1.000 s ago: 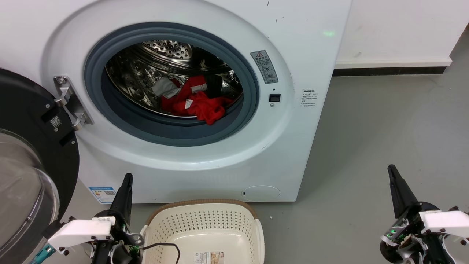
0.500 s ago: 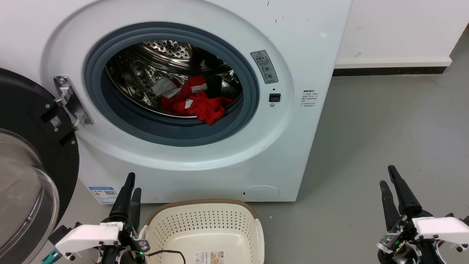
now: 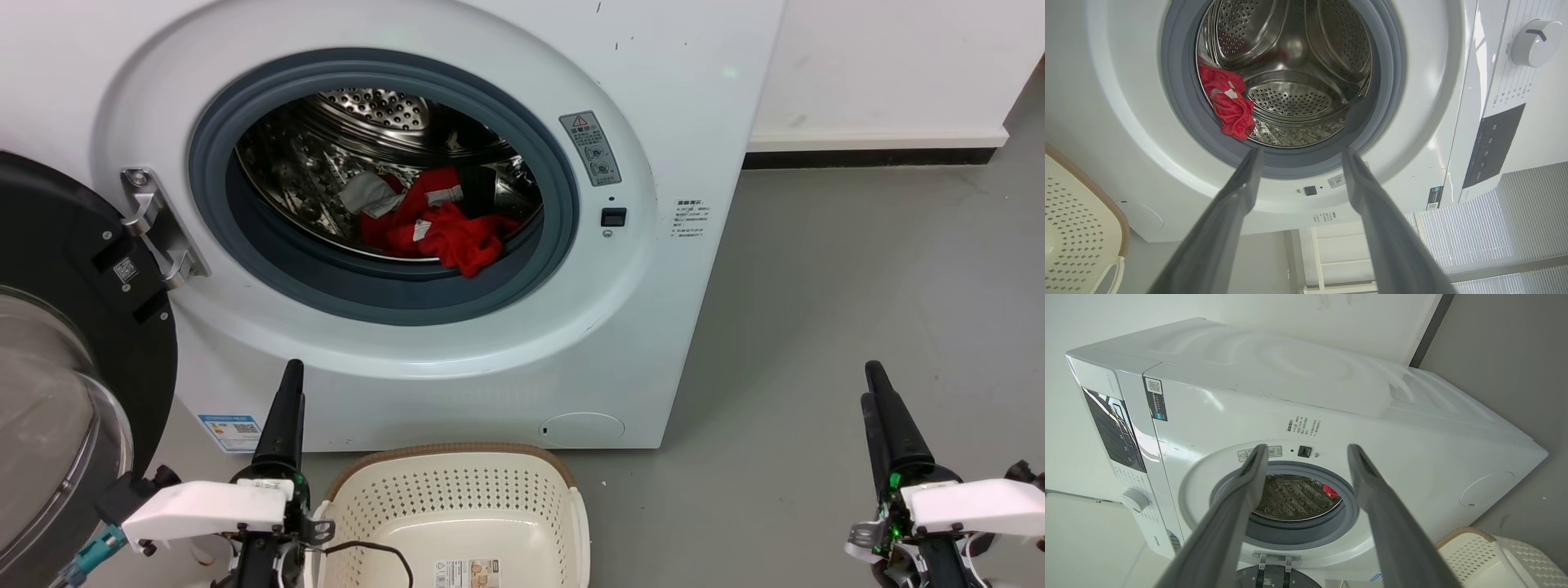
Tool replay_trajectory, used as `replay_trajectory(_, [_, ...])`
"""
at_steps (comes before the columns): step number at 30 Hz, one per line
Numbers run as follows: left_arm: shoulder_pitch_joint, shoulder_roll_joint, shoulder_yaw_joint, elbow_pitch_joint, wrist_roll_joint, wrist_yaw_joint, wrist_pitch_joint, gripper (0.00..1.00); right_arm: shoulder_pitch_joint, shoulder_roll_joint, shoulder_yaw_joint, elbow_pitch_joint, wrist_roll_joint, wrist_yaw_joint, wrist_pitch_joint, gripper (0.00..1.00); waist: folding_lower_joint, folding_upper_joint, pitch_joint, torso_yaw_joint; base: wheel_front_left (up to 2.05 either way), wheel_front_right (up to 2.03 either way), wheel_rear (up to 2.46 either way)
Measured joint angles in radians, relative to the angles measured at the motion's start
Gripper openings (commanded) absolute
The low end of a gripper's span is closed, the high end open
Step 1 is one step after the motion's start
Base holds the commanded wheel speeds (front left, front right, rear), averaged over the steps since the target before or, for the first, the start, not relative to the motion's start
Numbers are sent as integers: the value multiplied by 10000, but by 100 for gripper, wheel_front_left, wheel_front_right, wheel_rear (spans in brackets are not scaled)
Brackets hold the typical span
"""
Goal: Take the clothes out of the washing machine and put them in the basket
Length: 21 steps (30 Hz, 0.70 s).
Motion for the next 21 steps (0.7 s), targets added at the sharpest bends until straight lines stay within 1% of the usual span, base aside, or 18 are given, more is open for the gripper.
replay_trajectory(3, [-9,0,-86,-151,648,0,-117,100,27,0,2,-150,-773,0,-134,100,0,0,-1,21,0,0,0])
replay_trajectory(4, [-35,0,-151,-236,1313,0,-238,100,94,2,0,-291,-1555,0,-255,100,0,0,0,38,0,0,0])
replay_trajectory(5, [-41,0,-163,-270,1540,0,-272,100,131,2,4,-326,-1827,0,-301,100,0,0,2,42,0,0,0])
replay_trajectory(14, [-45,2,-230,-439,3427,0,-614,100,219,2,157,-616,-4011,0,-619,100,0,0,19,72,0,0,0])
replay_trajectory(18, [-45,2,-313,-485,4255,69,-740,100,246,2,215,-740,-4901,0,-740,100,0,0,27,91,0,0,0])
replay_trajectory(21, [-47,6,-433,-485,5154,88,-830,100,334,2,242,-859,-5476,0,-767,100,0,0,33,108,0,0,0])
